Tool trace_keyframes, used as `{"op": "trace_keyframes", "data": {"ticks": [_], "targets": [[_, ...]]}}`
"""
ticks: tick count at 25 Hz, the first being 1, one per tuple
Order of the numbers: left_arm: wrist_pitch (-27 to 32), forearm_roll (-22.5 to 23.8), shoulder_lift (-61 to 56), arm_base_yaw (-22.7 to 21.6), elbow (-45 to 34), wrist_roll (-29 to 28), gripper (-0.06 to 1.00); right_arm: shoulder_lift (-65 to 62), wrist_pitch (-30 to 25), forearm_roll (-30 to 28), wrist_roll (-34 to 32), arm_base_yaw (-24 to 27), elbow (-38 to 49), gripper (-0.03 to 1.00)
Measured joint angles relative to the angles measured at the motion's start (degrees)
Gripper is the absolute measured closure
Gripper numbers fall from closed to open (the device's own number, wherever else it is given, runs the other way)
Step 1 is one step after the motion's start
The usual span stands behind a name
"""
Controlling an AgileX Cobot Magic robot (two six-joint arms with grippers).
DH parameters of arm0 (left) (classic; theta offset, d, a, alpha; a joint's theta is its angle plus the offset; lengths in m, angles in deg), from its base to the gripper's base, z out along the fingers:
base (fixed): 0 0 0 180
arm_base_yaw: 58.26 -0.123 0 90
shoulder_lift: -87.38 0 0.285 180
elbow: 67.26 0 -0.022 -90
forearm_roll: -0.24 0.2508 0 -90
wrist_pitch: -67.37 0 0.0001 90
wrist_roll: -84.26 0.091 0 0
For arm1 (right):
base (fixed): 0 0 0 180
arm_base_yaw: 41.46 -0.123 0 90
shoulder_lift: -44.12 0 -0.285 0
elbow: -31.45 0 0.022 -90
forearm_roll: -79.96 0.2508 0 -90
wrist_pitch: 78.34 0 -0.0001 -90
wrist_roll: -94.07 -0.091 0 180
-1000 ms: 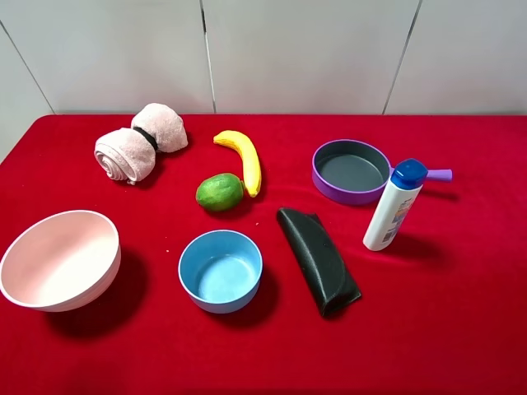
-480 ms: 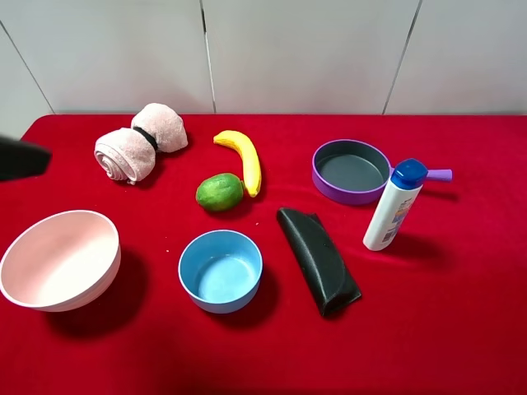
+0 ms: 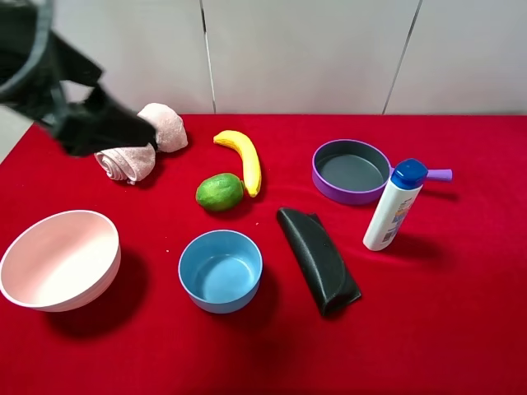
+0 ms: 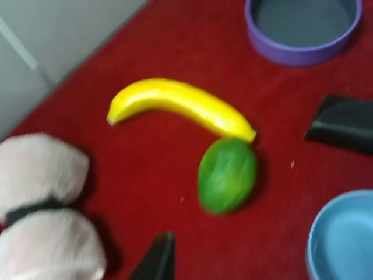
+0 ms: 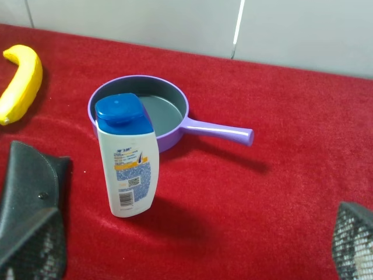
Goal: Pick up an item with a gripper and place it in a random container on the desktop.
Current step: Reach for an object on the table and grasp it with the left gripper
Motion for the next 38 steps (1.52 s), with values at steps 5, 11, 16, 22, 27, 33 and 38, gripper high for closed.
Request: {"op": "trace_keyframes", "data": {"ticks": [5, 11, 16, 22, 27, 33, 38], "targets": [[-0.36, 0.00, 7.25, 4.72, 5.15, 0.29, -0.04, 0.00, 0.00, 0.00, 0.00, 0.00, 0.00, 0.27], [-0.41, 0.00, 14.80, 10.26, 11.02, 1.28, -0.04, 0.00, 0.00, 0.00, 0.00, 0.00, 0.00, 0.27], [-0.75, 0.00, 20.13, 14.72, 15.28, 1.30, -0.04, 0.00, 0.00, 0.00, 0.00, 0.00, 0.00, 0.27], [-1.80, -0.30, 25.02, 19.25, 18.61, 1.35, -0.04, 0.00, 0.00, 0.00, 0.00, 0.00, 0.00, 0.27], [-3.79, -0.34, 28.57, 22.51, 20.56, 1.35, -0.04, 0.00, 0.00, 0.00, 0.00, 0.00, 0.00, 0.27], [-4.30, -1.95, 34.13, 25.20, 24.47, 1.49, -0.04, 0.00, 0.00, 0.00, 0.00, 0.00, 0.00, 0.27], [-4.48, -2.11, 38.54, 26.64, 28.08, 1.49, -0.04, 0.00, 0.00, 0.00, 0.00, 0.00, 0.00, 0.27]]}}
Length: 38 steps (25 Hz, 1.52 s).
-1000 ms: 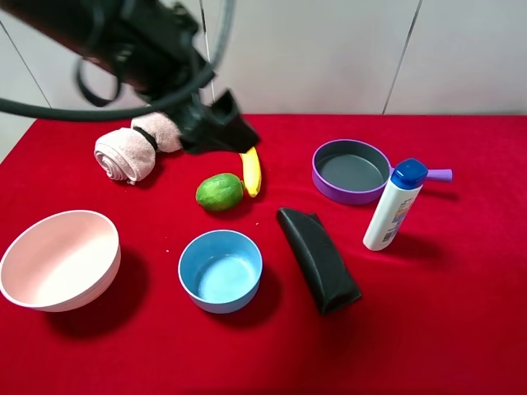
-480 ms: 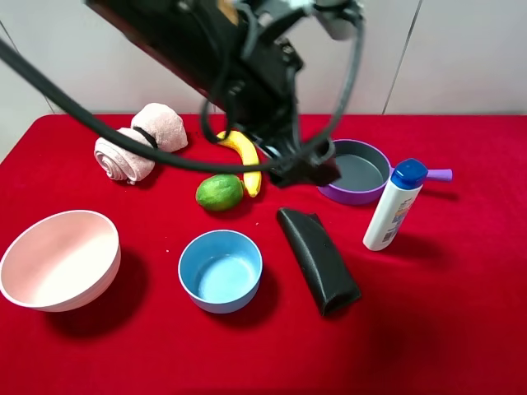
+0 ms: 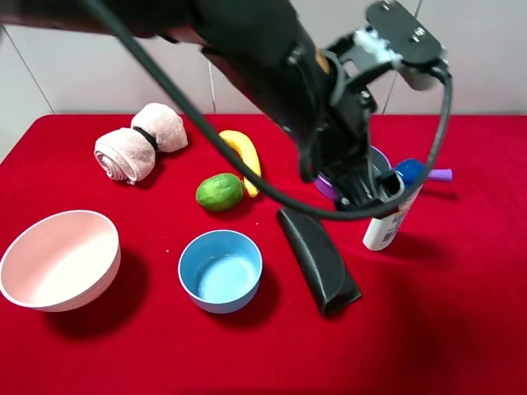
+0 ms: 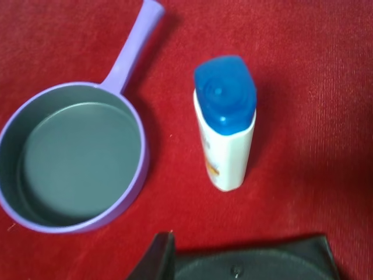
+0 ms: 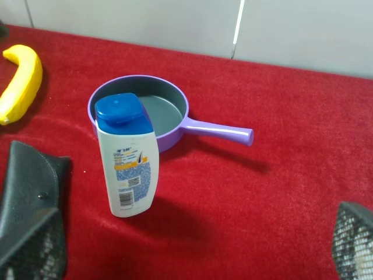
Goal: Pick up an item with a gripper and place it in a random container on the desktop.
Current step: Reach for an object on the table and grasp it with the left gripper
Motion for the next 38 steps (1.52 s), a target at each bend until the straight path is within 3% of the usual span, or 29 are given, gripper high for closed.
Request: {"op": "trace_keyframes", "data": {"ticks": [17, 38], "targets": [[-4.77, -0.83, 12.97, 0.37, 8.61, 0.00, -0.04, 0.00, 0.00, 0.00, 0.00, 0.00, 0.00, 0.27], [-17.85, -1.28, 21.92, 1.50, 11.86, 0.00, -0.04, 0.00, 0.00, 0.05, 0.00, 0.00, 0.00, 0.27]]}}
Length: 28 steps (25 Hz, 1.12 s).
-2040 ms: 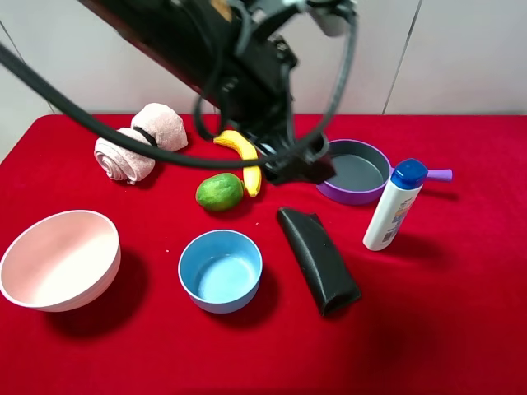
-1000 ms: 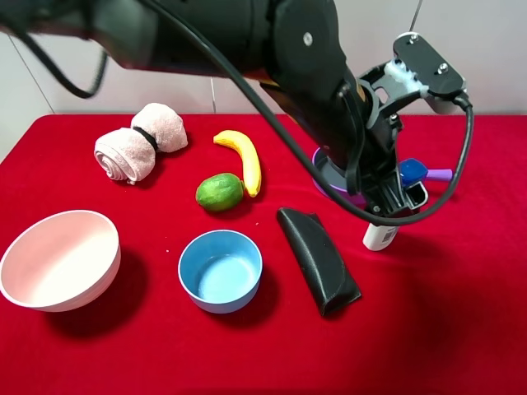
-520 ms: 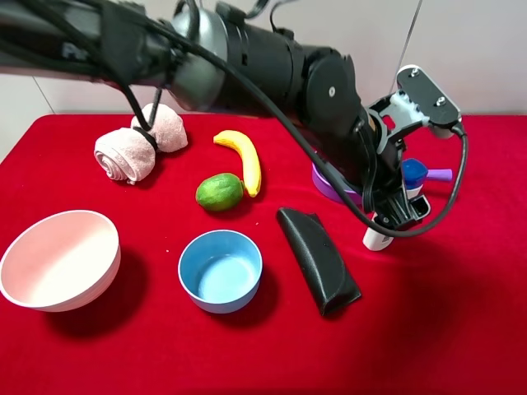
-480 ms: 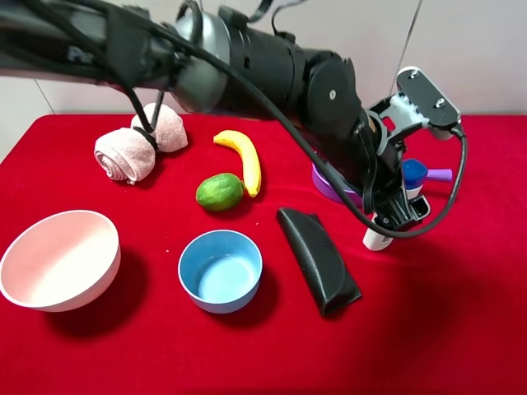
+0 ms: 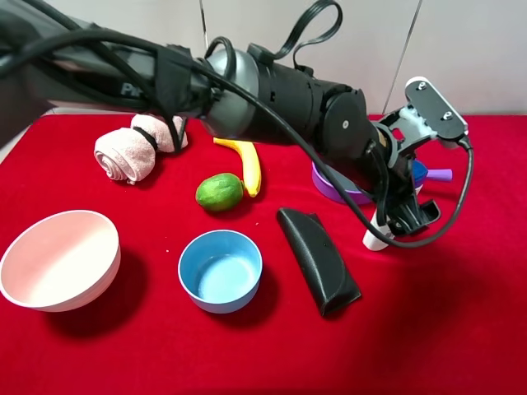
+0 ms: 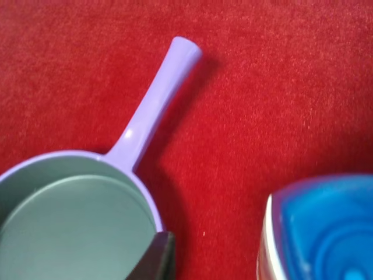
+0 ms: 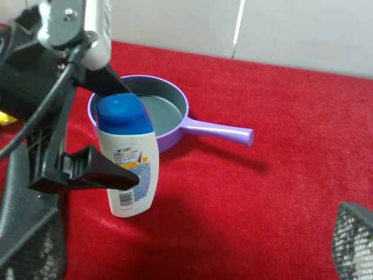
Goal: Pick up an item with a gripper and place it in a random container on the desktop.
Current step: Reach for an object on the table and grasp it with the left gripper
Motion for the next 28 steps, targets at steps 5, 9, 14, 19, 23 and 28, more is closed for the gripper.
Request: {"op": "trace_keyframes", "data": {"ticks": [5, 9, 14, 19, 23, 28], "targets": [[-0.73, -0.06, 0.14, 0.37, 0.64, 0.00, -0.04, 0.00, 0.00, 0.11, 0.00, 0.00, 0.00, 0.27], [-0.75, -0.12, 0.14, 0.37, 0.77, 0.00, 0.01, 0.00, 0.00, 0.17, 0.00, 0.00, 0.00, 0.27], [-0.75, -0.12, 0.14, 0.37, 0.77, 0.00, 0.15, 0.00, 0.00, 0.17, 0.00, 0.00, 0.00, 0.27], [-0.70, -0.12, 0.14, 0.37, 0.77, 0.00, 0.33, 0.00, 0.00, 0.17, 0.00, 0.00, 0.00, 0.27], [-0.65, -0.12, 0.14, 0.37, 0.77, 0.00, 0.49, 0.00, 0.00, 0.17, 0.00, 0.00, 0.00, 0.27], [-0.54, -0.24, 0.14, 0.37, 0.78, 0.00, 0.53, 0.00, 0.00, 0.17, 0.00, 0.00, 0.00, 0.27]]}}
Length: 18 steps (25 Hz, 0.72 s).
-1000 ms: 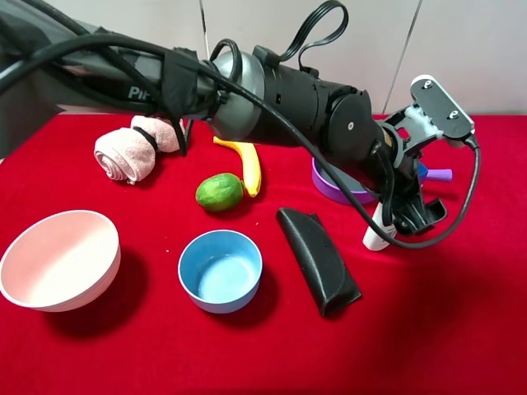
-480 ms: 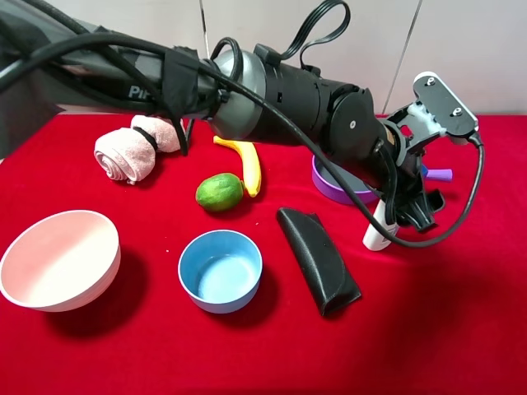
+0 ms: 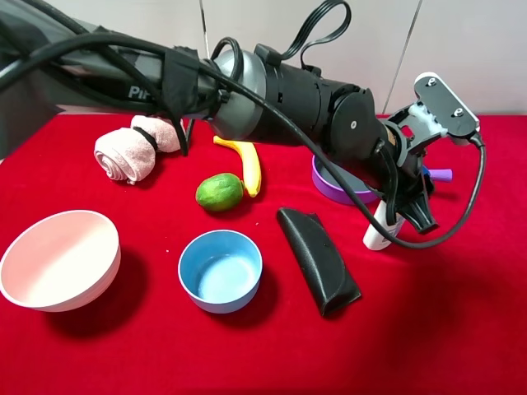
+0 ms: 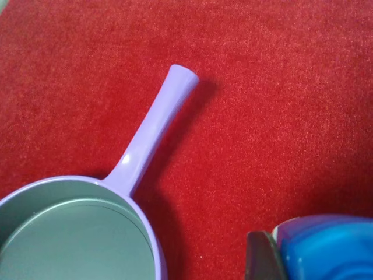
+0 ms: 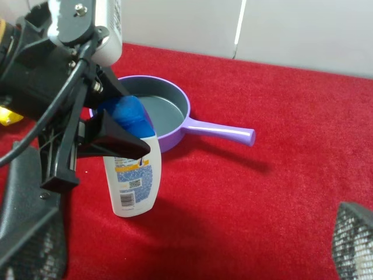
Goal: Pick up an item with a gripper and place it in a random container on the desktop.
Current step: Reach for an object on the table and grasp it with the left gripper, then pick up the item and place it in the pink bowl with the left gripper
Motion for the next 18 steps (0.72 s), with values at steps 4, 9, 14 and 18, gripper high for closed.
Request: {"op": "trace_keyframes", "data": {"ticks": [4, 9, 14, 18], "targets": [[0.00, 0.00, 0.00, 0.00, 0.00, 0.00, 0.54, 0.00, 0.00, 0.00, 0.00, 0.00, 0.00, 0.27], [0.00, 0.05, 0.00, 0.10, 0.00, 0.00, 0.54, 0.00, 0.00, 0.00, 0.00, 0.00, 0.00, 0.27], [0.00, 0.05, 0.00, 0.10, 0.00, 0.00, 0.54, 0.00, 0.00, 0.00, 0.00, 0.00, 0.00, 0.27], [0.00, 0.05, 0.00, 0.10, 0.00, 0.00, 0.54, 0.00, 0.00, 0.00, 0.00, 0.00, 0.00, 0.27]]}}
